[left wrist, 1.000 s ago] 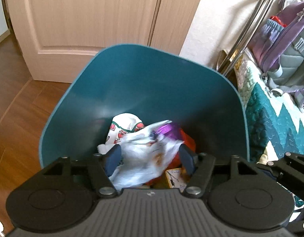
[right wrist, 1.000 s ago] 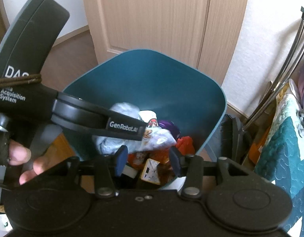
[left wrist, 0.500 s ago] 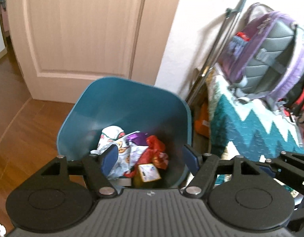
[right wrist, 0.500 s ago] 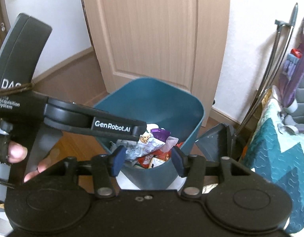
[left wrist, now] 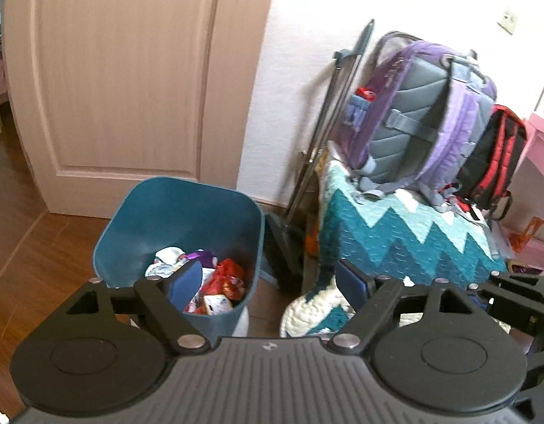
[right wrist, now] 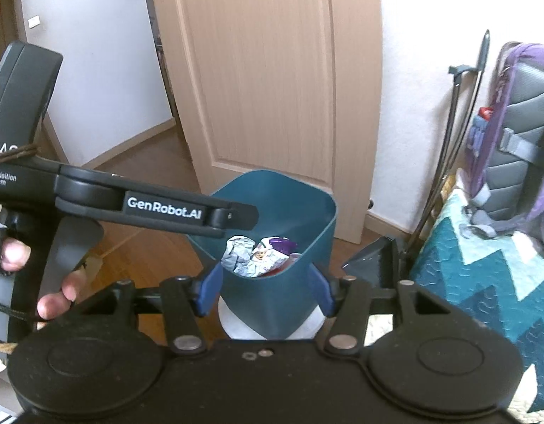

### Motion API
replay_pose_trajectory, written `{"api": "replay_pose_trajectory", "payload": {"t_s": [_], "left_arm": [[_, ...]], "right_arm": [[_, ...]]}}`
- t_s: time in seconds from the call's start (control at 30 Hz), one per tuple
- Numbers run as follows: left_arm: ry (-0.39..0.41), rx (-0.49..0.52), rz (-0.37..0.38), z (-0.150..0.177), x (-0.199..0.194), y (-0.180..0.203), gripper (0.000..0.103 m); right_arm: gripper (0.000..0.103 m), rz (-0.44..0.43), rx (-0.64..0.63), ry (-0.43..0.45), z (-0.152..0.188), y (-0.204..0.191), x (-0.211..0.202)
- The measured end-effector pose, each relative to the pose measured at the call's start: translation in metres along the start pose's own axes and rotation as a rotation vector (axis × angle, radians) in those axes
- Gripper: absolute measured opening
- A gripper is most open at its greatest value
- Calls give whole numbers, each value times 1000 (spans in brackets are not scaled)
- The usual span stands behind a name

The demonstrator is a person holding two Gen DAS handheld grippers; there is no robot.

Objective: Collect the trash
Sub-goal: 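Lower both tools to the white tissue and orange foam net on the floor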

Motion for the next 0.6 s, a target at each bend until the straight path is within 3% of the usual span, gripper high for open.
{"api": "replay_pose_trajectory", "payload": {"t_s": [0.27, 0.37, 0.43, 0.6], "left_arm": [[-4, 28, 38, 24, -13, 38, 86], [-2, 43, 64, 37, -13, 51, 93], [3, 53, 91, 48, -8, 61, 103], [-25, 84, 132, 75, 19, 84, 103]], "right_arm": [[54, 6, 34, 43, 25, 20, -50], [55, 6, 61, 50, 42, 34, -62], [55, 11, 82, 46, 56, 44, -66], [55, 42, 137, 13, 96, 79, -67]]}}
Point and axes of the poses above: each gripper's, at about its wrist camera, not at the fingertips, and x roughly the way its jaws point, y to its right, z to its underside, the point moved 2 cm from there along x, roughly the way its jaws point, and after that the axes turned 7 degrees about -x, right-handed, at the moved point
